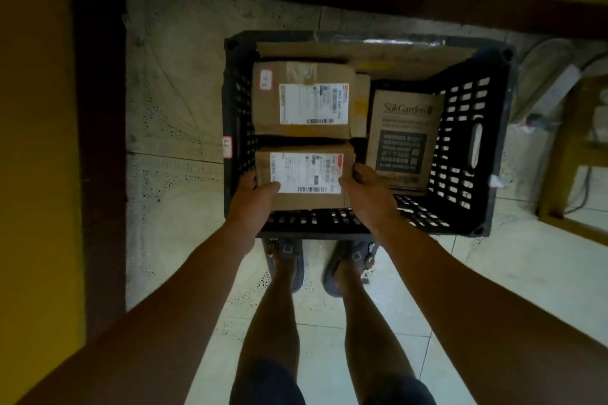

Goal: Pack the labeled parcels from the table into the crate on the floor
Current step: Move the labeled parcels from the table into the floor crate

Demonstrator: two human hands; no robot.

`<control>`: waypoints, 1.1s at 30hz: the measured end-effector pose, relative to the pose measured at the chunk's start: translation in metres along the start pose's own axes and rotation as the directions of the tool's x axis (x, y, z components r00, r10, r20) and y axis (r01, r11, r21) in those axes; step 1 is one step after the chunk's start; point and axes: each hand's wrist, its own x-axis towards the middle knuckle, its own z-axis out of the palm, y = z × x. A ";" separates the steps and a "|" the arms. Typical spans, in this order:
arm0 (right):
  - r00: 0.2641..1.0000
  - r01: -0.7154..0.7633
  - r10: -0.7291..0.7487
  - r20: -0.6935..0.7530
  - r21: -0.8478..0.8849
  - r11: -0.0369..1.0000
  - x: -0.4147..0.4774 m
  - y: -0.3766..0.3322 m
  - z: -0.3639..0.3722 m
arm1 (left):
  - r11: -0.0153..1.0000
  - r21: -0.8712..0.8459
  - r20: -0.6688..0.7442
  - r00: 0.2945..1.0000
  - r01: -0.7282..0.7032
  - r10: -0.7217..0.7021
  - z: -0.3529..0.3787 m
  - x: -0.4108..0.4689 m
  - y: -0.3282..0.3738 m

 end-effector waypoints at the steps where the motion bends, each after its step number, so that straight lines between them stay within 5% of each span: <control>1: 1.000 -0.005 0.005 -0.002 0.004 1.000 0.003 0.002 0.003 | 1.000 0.016 -0.009 1.000 0.003 -0.003 -0.001 0.002 -0.002; 12: 0.999 -0.037 0.038 -0.014 0.080 0.996 -0.036 -0.016 -0.035 | 0.983 0.060 -0.063 0.982 -0.175 0.179 -0.006 -0.042 0.018; 18: 0.999 0.005 0.002 -0.049 0.127 0.992 -0.115 -0.069 -0.073 | 0.979 -0.054 0.059 0.978 -0.197 0.200 -0.017 -0.122 0.070; 26: 0.969 0.185 -0.138 -0.203 0.236 0.954 -0.273 -0.129 -0.133 | 0.950 -0.081 0.194 0.930 -0.303 0.313 -0.035 -0.286 0.139; 33: 0.900 0.276 -0.117 -0.421 0.341 0.898 -0.381 -0.130 -0.208 | 0.900 -0.111 0.305 0.847 -0.422 0.435 0.004 -0.413 0.192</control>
